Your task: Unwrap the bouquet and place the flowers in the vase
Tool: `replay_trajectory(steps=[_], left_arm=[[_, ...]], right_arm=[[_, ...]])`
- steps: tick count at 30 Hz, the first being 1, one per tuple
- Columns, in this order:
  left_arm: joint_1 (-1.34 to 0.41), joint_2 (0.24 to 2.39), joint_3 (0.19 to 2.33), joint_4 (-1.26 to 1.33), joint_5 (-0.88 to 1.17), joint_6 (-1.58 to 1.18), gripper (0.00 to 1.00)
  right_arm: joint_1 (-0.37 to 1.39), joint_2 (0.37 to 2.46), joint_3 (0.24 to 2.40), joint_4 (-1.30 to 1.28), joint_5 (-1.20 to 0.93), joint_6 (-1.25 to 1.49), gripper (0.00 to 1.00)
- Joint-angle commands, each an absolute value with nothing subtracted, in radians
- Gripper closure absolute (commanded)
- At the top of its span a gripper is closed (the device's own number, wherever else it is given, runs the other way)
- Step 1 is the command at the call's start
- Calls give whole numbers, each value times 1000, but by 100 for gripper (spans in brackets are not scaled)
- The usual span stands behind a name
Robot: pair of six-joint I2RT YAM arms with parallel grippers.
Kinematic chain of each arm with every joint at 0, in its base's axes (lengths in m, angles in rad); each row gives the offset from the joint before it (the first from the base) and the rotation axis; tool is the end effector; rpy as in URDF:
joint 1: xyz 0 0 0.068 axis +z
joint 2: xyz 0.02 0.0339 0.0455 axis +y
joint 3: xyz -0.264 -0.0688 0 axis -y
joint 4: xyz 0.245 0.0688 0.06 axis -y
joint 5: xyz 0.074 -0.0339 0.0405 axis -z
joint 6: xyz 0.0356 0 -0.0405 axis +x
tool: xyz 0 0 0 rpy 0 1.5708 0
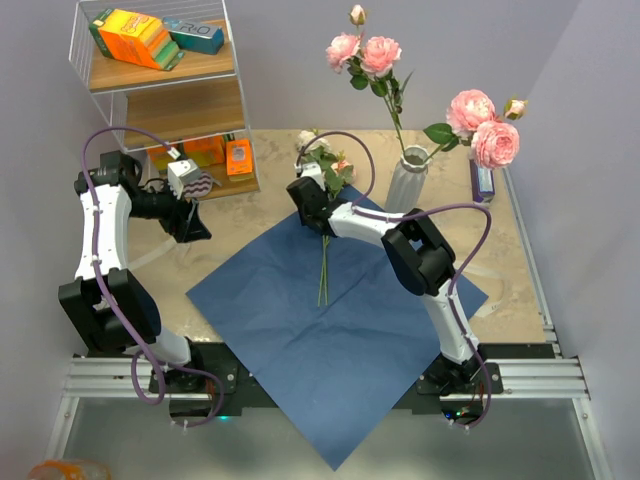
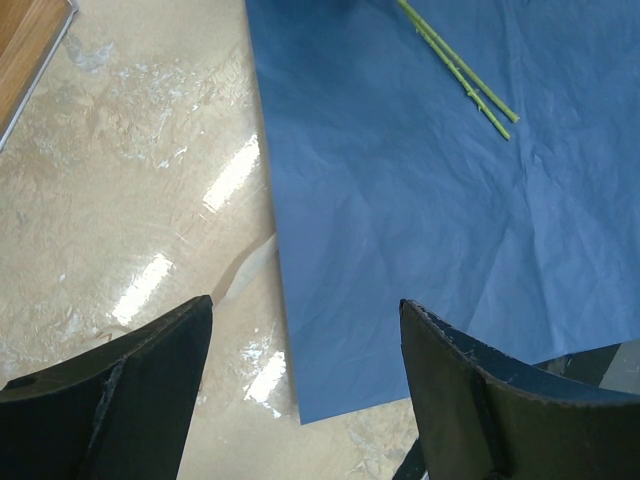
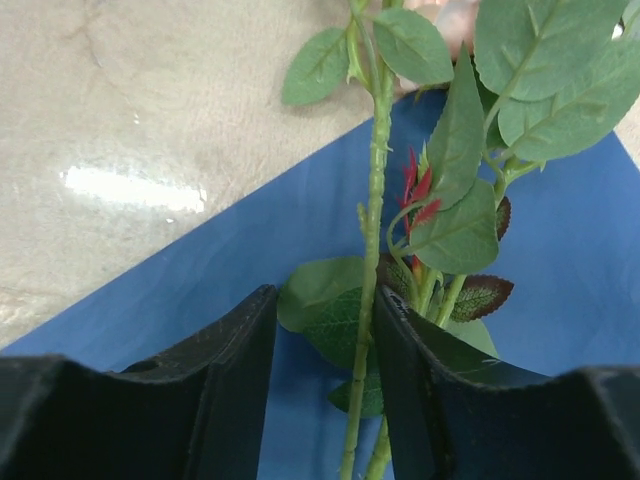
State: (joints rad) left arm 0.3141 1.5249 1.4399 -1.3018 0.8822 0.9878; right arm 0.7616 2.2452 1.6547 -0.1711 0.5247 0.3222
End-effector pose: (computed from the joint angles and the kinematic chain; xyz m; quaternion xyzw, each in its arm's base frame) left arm 0.2698 0.0588 0.3212 0.3346 0.8369 -0.2879 0.3237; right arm 0.3725 0.3305 0.1608 -0.0938 0.8887 -0.0082 0.4487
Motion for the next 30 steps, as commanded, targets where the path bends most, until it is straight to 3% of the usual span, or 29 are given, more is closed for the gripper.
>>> replay_trajectory(steps=[1, 4, 5, 8, 15, 23, 30], left_arm=[[325, 1525, 1434, -1296, 893, 1000, 20], [325, 1523, 1436, -1298, 893, 1000, 20], [325, 1522, 1434, -1298, 888, 1000, 20], [327, 1519, 1430, -1295, 879, 1002, 20], [325, 1511, 1437, -1295, 884, 997, 20], [327, 1505, 1445, -1301, 888, 997, 20], [327, 1497, 1450, -1304, 885, 1000, 20]], right_arm=[[753, 2237, 1641, -170, 499, 360, 58], [752, 2244, 1641, -173, 483, 373, 67], [750, 2249, 1640, -170, 479, 377, 76], [749, 2250, 1641, -172, 466, 382, 88], [750, 2149, 1621, -138, 459, 374, 100], [772, 1912, 1589, -84, 434, 365, 100], [818, 1709, 1499, 119, 431, 223, 100]])
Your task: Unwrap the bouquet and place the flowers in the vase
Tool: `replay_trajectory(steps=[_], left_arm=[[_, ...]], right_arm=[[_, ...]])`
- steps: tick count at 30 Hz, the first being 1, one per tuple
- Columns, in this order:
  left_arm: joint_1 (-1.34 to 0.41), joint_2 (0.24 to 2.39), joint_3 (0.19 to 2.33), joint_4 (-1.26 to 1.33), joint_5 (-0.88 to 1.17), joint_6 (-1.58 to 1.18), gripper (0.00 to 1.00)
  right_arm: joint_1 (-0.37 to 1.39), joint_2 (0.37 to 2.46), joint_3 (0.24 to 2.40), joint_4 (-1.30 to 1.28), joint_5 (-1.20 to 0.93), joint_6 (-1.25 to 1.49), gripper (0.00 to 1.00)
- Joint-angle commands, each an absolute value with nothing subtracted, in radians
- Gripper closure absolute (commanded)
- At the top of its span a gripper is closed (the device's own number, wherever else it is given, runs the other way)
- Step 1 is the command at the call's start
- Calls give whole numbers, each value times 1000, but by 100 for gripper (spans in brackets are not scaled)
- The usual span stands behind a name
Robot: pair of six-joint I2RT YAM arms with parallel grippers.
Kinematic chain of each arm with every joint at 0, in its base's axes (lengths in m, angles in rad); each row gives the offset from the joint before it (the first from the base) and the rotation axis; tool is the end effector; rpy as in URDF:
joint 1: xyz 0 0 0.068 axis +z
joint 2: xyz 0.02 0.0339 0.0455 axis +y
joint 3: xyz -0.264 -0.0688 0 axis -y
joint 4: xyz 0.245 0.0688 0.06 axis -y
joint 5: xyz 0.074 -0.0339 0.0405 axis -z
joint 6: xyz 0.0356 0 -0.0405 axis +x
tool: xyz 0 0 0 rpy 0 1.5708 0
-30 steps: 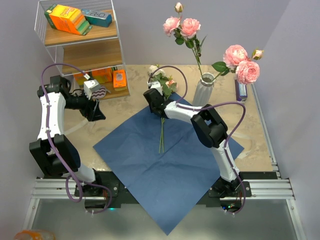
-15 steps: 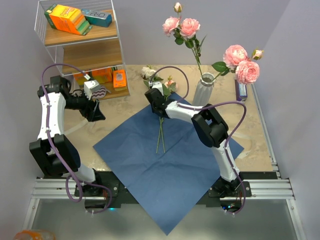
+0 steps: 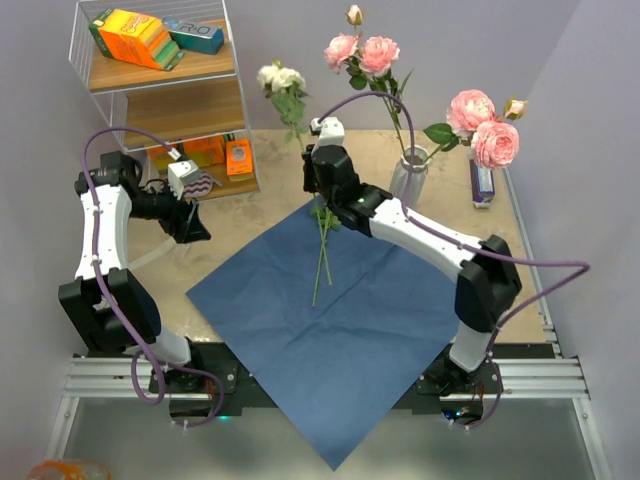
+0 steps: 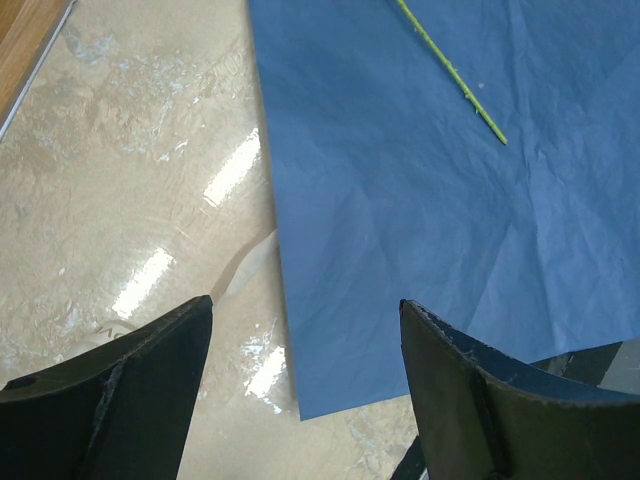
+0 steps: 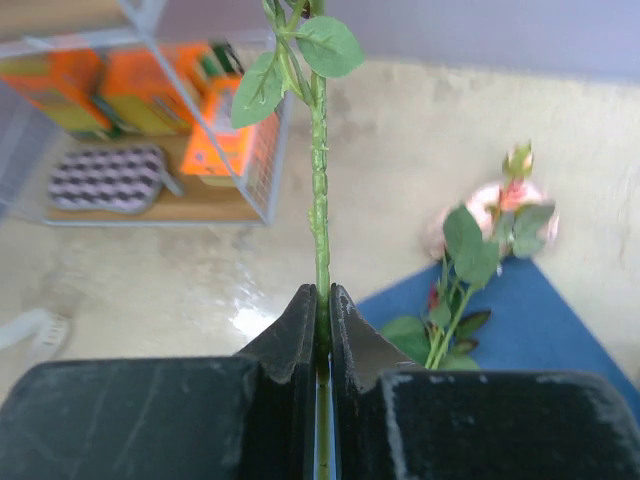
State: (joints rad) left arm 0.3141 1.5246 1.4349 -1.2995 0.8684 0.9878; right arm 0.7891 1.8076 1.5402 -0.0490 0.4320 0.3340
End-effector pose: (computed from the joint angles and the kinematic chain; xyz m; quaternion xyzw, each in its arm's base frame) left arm 0.2697 0.0590 0.3196 0.3346 0.8401 -0.2834 0.3193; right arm 0.3171 0.2983 0.3302 -0.0559 0.7988 0.1584 0.5776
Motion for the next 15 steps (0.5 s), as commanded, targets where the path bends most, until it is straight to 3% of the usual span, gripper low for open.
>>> replay_trajectory(steps=[1, 15], left_arm=[[327, 1497, 1451, -1305, 887, 1000, 20], [327, 1517, 1457, -1312, 900, 1003, 20]], right_arm=[[831, 1691, 1500, 138, 425, 192, 100], [917, 1333, 1485, 549, 393, -319, 100]])
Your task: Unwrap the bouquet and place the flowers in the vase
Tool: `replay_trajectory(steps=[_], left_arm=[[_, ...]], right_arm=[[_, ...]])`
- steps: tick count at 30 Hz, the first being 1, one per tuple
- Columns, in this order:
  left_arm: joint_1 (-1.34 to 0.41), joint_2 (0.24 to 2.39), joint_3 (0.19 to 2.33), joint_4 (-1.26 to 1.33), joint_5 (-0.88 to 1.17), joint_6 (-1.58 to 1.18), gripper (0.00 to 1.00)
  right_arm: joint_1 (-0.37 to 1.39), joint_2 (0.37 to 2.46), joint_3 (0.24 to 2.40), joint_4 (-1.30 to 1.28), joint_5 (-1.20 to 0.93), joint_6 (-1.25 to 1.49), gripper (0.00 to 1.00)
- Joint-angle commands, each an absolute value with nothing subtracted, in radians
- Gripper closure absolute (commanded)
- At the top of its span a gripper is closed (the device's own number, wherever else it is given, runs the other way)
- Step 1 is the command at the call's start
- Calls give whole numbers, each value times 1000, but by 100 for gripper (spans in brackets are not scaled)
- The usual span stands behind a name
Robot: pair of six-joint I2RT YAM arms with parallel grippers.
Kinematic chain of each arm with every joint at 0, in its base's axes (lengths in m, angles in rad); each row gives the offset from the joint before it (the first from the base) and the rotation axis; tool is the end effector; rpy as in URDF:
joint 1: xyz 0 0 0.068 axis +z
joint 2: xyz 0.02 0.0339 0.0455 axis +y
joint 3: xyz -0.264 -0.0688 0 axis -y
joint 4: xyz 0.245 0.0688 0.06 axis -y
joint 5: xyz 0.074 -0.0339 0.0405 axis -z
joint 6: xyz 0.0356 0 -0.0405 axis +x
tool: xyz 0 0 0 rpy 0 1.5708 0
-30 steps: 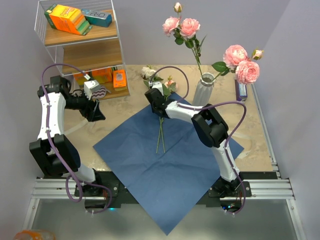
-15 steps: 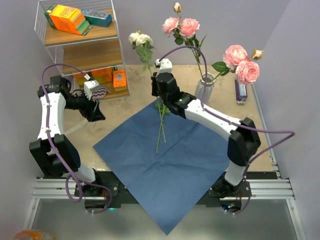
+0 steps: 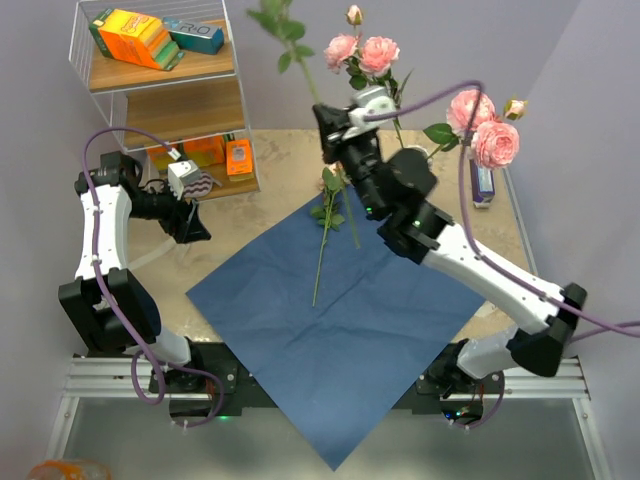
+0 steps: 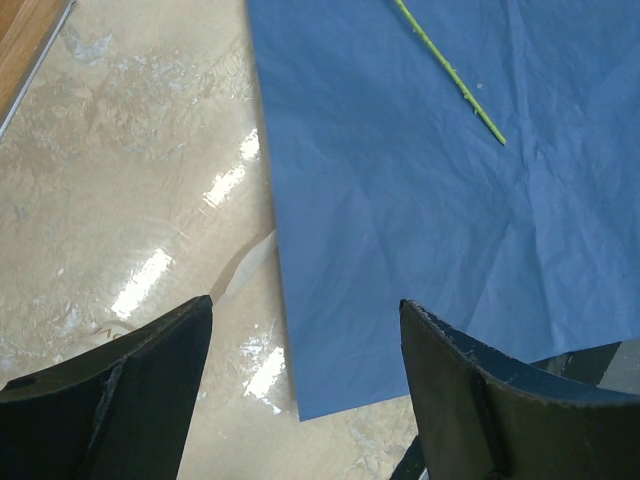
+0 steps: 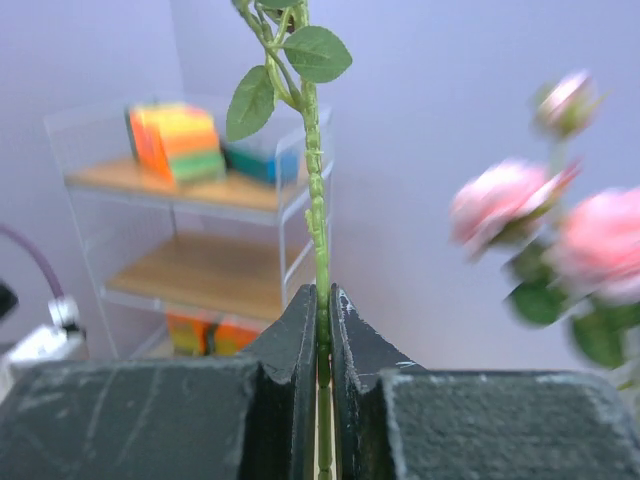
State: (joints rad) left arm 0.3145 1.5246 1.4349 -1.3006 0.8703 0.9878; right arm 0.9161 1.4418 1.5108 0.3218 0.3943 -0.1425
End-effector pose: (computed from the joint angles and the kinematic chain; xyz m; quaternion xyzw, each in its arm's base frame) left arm 0.2696 0.0591 0.3197 0.3342 0.8399 -0.2844 0.3195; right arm 0.2088 0.2496 0.4928 -0.1350 0.5531 0.2065 0.7958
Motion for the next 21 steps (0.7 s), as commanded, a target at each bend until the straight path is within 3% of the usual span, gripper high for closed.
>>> replay_trajectory(steps=[1, 5, 12, 21], left_arm=[[325, 1516, 1457, -1312, 900, 1003, 20], [327, 1517, 1459, -1312, 896, 1003, 20], [327, 1517, 1470, -1315, 894, 999, 20], [327, 1517, 1479, -1313, 877, 1011, 20]], right_arm=[[917, 1291, 1464, 587, 402, -348, 100], [917, 1241, 1278, 904, 445, -570, 100], [853, 1400, 1261, 1371, 511, -914, 100], [704, 1604, 1426, 1569, 517, -1015, 100]])
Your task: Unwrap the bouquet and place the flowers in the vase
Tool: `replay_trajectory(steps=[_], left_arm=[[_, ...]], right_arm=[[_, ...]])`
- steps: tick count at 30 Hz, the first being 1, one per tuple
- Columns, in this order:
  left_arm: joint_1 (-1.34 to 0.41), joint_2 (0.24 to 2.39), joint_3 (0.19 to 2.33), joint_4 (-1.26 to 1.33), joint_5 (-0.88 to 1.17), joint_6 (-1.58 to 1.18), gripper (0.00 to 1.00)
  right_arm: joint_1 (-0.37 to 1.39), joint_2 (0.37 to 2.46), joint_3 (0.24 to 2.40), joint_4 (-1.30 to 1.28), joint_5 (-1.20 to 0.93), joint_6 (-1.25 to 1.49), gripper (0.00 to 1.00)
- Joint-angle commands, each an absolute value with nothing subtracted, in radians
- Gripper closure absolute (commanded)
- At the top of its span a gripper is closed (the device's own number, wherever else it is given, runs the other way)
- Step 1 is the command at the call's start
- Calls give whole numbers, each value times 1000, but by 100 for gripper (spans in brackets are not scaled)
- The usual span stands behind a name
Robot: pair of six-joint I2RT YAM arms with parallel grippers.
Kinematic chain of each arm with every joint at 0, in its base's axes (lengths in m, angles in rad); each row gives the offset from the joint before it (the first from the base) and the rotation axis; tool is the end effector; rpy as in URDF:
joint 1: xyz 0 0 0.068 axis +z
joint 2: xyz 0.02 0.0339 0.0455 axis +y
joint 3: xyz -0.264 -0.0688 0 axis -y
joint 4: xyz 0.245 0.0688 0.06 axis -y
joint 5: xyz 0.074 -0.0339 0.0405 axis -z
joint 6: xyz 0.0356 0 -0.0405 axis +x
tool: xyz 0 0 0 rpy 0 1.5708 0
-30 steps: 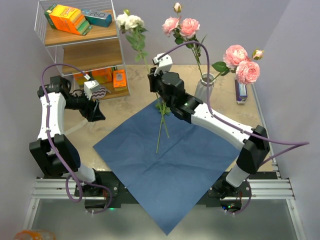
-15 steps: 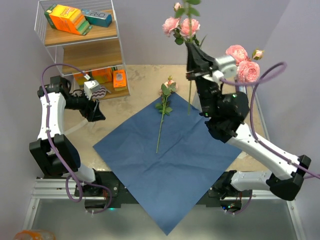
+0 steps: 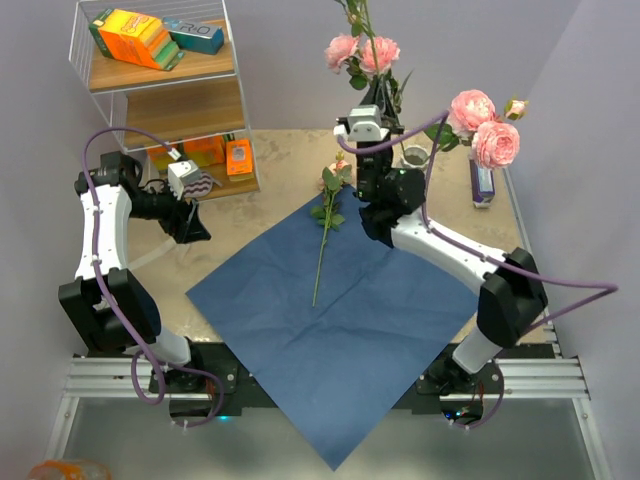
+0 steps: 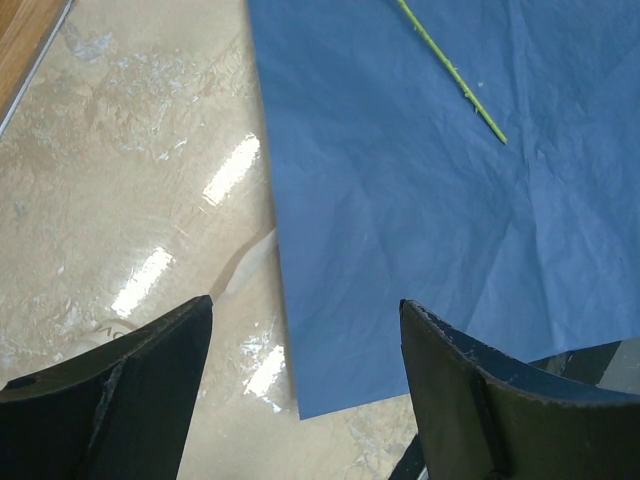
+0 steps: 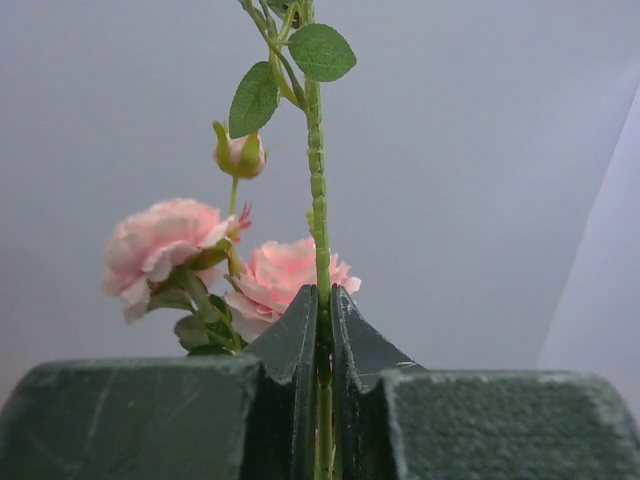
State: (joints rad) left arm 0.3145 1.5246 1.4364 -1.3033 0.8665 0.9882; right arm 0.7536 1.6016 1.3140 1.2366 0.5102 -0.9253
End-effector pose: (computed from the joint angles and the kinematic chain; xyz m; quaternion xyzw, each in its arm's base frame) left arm 0.2694 0.0591 0.3199 0.3342 0.8407 -0.2833 0.3181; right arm 0.2608 0.2209 0.4508 -0.0599 0.3765 -0.1559 0.9112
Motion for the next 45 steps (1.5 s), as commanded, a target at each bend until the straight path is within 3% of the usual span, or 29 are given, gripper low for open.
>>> replay_trajectory(steps=[1, 16, 28, 45], left_arm=[[327, 1519, 1479, -1313, 877, 1011, 20], [327, 1591, 1522, -1315, 879, 1017, 20], [327, 1672, 1637, -1316, 871, 994, 20], [327, 1664, 1641, -1316, 841, 1022, 19]], right_arm=[[698, 1620, 1437, 1571, 509, -1019, 100], [584, 1805, 1640, 1795, 425, -1097, 100], [537, 1922, 1787, 1804, 368, -1091, 100], [502, 1907, 1709, 1805, 406, -1104, 100]])
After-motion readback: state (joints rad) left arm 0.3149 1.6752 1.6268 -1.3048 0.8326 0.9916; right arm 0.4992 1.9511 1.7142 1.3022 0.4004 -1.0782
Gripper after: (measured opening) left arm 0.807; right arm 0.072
